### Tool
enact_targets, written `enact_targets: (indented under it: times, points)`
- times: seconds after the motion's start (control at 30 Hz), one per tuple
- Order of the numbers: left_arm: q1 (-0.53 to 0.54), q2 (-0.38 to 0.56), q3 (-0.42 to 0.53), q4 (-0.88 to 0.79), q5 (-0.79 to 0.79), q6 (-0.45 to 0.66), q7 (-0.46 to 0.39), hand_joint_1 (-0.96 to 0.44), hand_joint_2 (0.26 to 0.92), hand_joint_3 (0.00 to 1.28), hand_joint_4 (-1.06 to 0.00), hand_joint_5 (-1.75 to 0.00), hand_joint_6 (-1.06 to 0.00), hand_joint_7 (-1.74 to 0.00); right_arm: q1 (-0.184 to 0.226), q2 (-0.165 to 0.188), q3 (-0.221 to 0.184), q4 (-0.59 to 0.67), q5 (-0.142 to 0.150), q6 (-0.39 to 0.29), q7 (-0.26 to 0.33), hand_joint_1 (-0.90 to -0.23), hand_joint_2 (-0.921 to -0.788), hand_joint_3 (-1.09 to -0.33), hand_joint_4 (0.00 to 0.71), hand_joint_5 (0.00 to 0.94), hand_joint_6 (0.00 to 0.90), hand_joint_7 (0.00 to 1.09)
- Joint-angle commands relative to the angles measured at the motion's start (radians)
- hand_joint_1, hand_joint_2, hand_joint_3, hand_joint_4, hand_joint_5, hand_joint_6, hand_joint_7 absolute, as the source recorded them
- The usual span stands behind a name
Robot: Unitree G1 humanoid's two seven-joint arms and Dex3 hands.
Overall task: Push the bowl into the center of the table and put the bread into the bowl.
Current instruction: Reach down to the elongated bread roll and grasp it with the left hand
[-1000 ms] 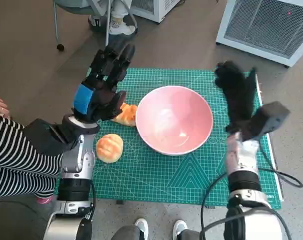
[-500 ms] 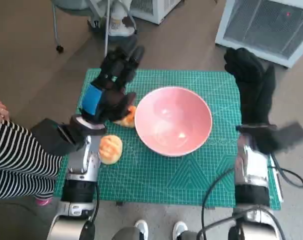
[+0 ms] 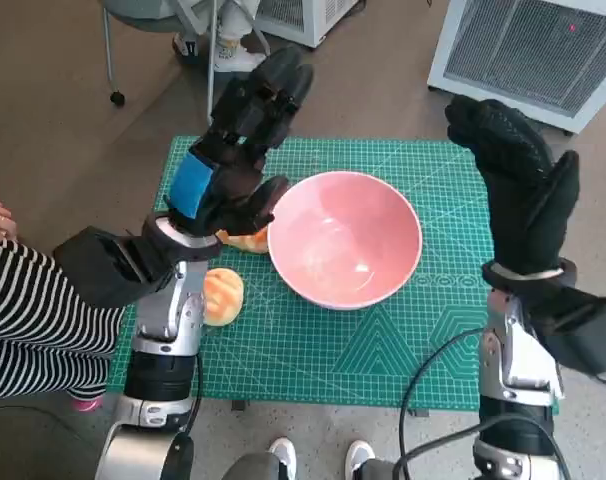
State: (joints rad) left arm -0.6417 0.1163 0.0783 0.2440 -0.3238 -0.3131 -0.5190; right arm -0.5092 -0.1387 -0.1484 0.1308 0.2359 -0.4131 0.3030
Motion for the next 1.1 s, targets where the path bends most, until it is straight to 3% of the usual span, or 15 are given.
enact_targets:
  times: [0.03,0.17,0.27,0.43,0.53,0.77,0.93,1.1]
  points:
    - [-0.030,0.032,0.009,-0.019,-0.017,0.009,-0.031,-0.68,0.921,0.44,-0.07,0.00,0.00,-0.43,0.039,-0.005,0.009,-0.027,0.004,0.033,0.000,-0.780,-0.921,-0.659,0.196,0.013,0.226,0.25]
    - [-0.054,0.096,0.021,0.004,0.021,0.007,-0.046,-0.68,0.921,0.41,-0.07,-0.01,0.00,-0.44,0.049,-0.005,0.010,-0.046,0.004,0.044,-0.003,-0.781,-0.921,-0.652,0.200,0.013,0.229,0.26]
    - [-0.074,0.243,0.004,-0.016,0.190,0.036,-0.021,-0.68,0.921,0.33,-0.09,-0.02,0.00,-0.47,0.056,-0.006,0.008,-0.052,0.004,0.047,-0.004,-0.779,-0.921,-0.648,0.202,0.013,0.229,0.26]
    - [-0.108,0.421,-0.027,-0.055,0.381,0.140,-0.032,-0.61,0.852,0.12,-0.18,-0.07,-0.02,-0.58,0.064,-0.008,0.006,-0.064,0.000,0.053,-0.009,-0.778,-0.921,-0.644,0.204,0.012,0.230,0.27]
    - [-0.142,0.497,-0.044,-0.035,0.424,0.184,-0.080,-0.49,0.799,0.04,-0.24,-0.05,-0.09,-0.48,0.067,-0.009,0.004,-0.070,0.001,0.055,-0.012,-0.775,-0.921,-0.643,0.205,0.011,0.229,0.27]
    - [-0.210,0.566,-0.090,0.068,0.455,0.234,-0.151,-0.21,0.723,0.00,-0.29,-0.01,-0.25,-0.16,0.077,-0.009,0.006,-0.093,-0.007,0.064,-0.026,-0.768,-0.921,-0.643,0.206,0.010,0.225,0.28]
    - [-0.265,0.576,-0.138,0.188,0.475,0.228,-0.195,-0.11,0.723,0.00,-0.25,0.00,-0.26,-0.09,0.079,-0.009,0.006,-0.094,-0.012,0.063,-0.033,-0.762,-0.921,-0.645,0.206,0.009,0.222,0.28]
    - [-0.312,0.579,-0.212,0.301,0.560,0.191,-0.183,-0.09,0.727,0.00,-0.21,0.00,-0.26,-0.06,0.082,-0.010,0.006,-0.094,-0.016,0.061,-0.038,-0.759,-0.921,-0.650,0.207,0.008,0.220,0.29]
